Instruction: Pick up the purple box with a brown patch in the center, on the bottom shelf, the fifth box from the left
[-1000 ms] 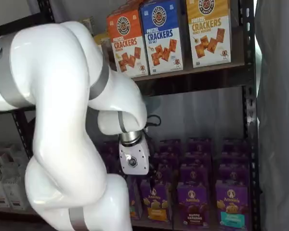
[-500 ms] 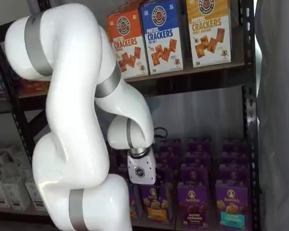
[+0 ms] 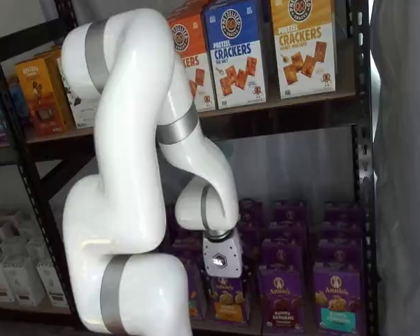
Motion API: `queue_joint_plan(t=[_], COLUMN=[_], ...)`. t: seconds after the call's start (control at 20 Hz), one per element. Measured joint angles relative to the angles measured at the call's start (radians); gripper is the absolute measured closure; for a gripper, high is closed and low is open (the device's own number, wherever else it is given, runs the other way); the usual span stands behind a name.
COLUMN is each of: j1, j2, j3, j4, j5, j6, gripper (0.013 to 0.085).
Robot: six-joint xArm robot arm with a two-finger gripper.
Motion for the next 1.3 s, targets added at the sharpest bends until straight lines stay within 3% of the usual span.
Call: queue_joint_plan(t=[0.25, 0.35, 0.65, 0.75, 1.05, 1.3], j1=[-0.012, -0.006, -0.009, -0.013, -0.01, -0.041], j2=[0.125, 0.172, 0.28, 0.305, 0.372, 0.421], j3=[-0.09, -0.125, -0.222, -0.247, -0.318, -0.401], j4=[0.045, 0.104, 0.12, 0.101, 0.189, 0.083], j5=[-0.018, -0.03, -0.049, -0.053, -0.079, -0.045], j6=[-0.057, -0.111, -0.129, -0.115, -0.2, -0.124], gripper=[0.013, 0.013, 0.013, 0.013, 0.013, 0.013])
